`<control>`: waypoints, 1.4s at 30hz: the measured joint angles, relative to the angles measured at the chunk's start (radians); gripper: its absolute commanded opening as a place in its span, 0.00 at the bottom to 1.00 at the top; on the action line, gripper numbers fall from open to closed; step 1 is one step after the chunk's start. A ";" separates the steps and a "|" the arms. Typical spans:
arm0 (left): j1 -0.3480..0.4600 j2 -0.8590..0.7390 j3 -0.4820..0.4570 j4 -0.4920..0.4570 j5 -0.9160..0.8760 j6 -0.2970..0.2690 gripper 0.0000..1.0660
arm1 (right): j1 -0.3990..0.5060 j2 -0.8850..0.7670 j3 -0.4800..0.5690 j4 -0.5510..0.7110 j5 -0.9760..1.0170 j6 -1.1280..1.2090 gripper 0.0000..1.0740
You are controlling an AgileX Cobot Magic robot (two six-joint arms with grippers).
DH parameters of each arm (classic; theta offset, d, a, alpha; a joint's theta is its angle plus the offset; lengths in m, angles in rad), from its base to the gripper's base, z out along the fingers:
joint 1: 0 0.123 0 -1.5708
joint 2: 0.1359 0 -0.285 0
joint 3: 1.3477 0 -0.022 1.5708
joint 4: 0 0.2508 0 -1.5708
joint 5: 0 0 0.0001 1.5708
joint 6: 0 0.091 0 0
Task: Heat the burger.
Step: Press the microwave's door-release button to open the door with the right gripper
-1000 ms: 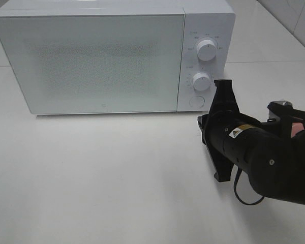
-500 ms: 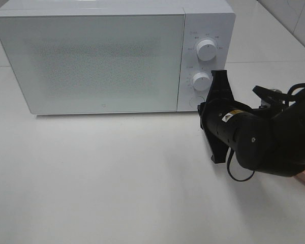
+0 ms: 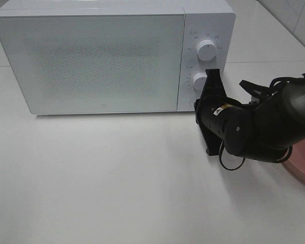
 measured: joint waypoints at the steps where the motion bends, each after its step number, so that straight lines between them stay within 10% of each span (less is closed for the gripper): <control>1: 0.000 0.000 0.000 0.000 0.000 0.000 0.94 | 0.000 0.000 0.000 0.000 0.000 0.000 0.00; 42: 0.000 0.000 0.000 0.000 0.000 0.000 0.94 | -0.070 0.110 -0.133 0.026 0.031 -0.014 0.00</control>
